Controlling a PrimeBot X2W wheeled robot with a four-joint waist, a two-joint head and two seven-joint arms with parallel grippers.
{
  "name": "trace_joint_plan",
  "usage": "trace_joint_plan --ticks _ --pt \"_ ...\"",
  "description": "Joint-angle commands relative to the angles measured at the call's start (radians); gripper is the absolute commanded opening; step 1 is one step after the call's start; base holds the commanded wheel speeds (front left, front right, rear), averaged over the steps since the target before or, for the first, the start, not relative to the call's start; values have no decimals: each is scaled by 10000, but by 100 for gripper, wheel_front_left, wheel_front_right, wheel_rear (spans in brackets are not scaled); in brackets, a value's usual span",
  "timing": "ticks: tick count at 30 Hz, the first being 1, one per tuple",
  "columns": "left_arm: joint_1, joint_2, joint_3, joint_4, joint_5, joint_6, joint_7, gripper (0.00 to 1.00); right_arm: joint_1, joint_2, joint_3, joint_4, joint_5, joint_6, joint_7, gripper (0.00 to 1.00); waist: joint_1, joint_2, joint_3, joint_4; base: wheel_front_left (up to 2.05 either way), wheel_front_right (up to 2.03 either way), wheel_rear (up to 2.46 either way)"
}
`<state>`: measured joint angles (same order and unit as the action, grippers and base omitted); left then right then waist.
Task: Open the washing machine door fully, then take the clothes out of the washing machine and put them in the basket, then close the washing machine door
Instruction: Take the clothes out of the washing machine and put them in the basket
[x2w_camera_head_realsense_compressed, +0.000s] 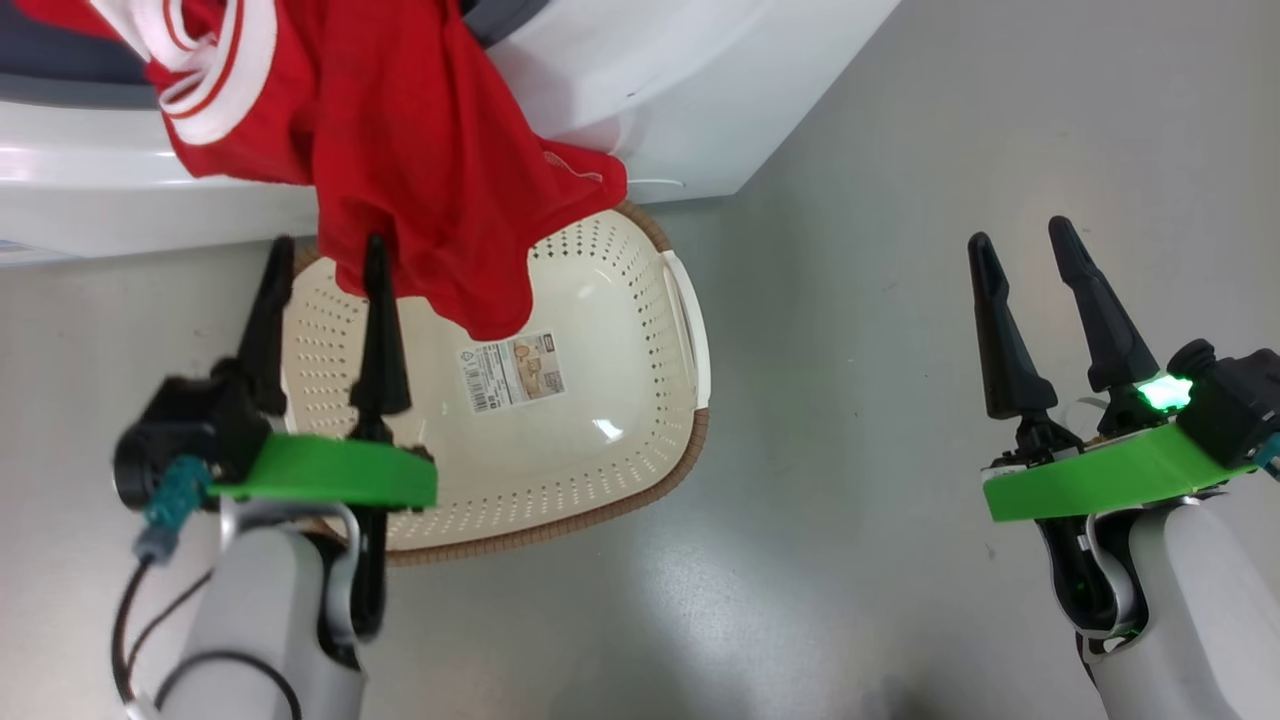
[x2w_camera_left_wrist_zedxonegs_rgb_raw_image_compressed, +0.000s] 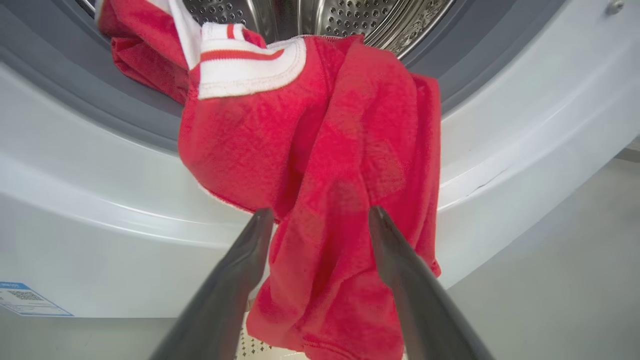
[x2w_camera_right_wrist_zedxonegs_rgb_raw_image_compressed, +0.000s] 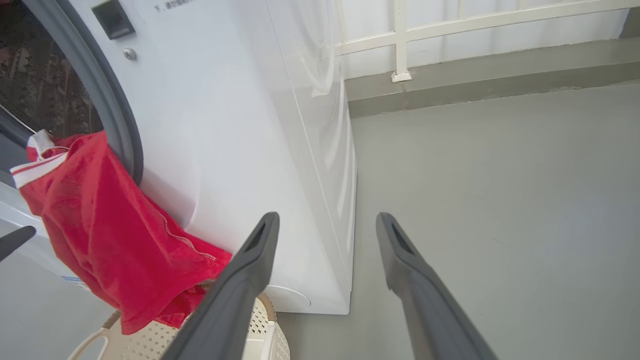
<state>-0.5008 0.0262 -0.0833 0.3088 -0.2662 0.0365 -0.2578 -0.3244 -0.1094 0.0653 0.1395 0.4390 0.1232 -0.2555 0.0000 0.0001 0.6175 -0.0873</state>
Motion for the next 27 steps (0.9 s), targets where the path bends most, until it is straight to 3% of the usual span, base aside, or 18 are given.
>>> trace_joint_plan --ticks 1,15,27 --pt "402 241 173 -362 -64 118 -40 100 394 -79 125 -211 -39 75 -63 100 0 -1 -47 43 0 0 0" --pt "1663 241 -162 -1964 -108 774 -40 100 538 -123 194 -189 -51 75 -63 100 0 -1 -144 104 0 0 0" --pt "1031 240 -191 -2364 116 649 -40 100 583 -108 122 -245 -77 75 -63 100 0 -1 -128 239 0 0 0"
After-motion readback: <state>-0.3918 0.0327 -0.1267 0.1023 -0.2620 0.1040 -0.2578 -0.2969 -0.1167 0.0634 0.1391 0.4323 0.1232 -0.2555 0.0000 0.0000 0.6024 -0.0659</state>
